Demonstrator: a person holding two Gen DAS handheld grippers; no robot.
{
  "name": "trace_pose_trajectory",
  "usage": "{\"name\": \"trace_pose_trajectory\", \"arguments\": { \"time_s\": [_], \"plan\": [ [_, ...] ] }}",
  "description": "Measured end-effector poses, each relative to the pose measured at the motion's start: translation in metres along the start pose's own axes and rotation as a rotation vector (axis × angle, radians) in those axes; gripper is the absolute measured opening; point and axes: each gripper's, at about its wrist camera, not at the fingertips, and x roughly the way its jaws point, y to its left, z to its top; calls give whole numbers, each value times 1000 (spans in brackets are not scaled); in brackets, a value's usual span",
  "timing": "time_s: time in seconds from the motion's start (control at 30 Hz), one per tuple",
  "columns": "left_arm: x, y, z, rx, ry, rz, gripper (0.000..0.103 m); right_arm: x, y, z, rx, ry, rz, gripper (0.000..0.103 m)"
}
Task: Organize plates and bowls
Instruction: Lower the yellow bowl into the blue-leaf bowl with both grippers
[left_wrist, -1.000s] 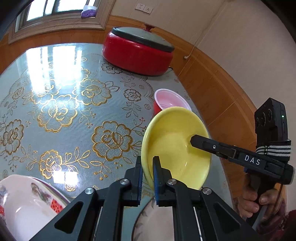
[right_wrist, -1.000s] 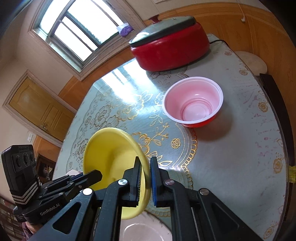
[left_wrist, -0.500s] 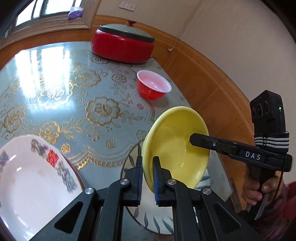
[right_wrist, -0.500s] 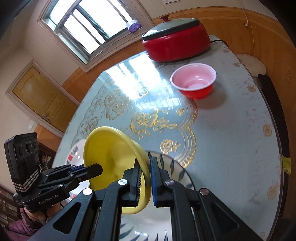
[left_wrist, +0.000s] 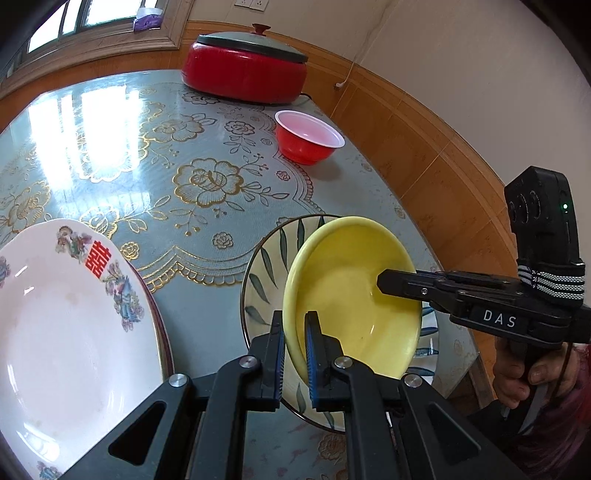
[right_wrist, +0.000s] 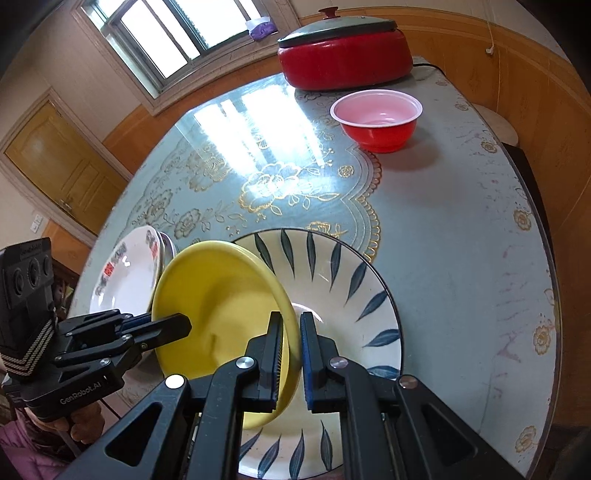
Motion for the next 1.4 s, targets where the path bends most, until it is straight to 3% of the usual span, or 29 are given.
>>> {"name": "trace_pose_trajectory", "arguments": {
  "time_s": [0.47, 0.83, 1.07, 1.4],
  "plan": [
    [12, -5, -2, 34, 5, 45, 10, 6, 2, -5, -50, -8, -102, 11],
    [19, -5, 0, 34, 16, 53, 11, 10, -8, -5, -32, 4, -104, 11],
    [20, -2, 2, 29, 13, 50, 12, 0, -11, -1, -22, -31, -89, 16],
    [13, 5, 5, 9, -16, 79, 13, -4, -14, 7, -17, -58, -57, 17]
  ]
}}
